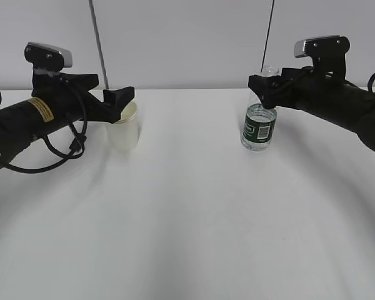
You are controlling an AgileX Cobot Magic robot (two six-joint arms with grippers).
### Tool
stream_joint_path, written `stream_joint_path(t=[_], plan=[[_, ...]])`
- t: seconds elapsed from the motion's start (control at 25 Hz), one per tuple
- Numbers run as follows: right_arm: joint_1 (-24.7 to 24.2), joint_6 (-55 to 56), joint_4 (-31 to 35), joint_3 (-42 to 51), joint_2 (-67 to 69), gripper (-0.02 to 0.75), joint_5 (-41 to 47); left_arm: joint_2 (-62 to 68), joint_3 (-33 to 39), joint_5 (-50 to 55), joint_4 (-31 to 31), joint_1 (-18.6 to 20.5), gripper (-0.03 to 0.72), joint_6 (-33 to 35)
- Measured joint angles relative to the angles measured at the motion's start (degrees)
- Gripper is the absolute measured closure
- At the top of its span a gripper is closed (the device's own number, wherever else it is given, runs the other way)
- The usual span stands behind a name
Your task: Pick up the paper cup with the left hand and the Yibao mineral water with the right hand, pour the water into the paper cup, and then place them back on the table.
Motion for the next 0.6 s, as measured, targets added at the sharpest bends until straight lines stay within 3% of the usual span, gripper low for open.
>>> stream_joint_path(t=[0.6], plan=[[0.0, 0.9, -0.4, -0.8, -4.5, 0.091, 4.7, -1.7, 0.3, 2.0, 1.1, 0.0, 0.097, -1.4]])
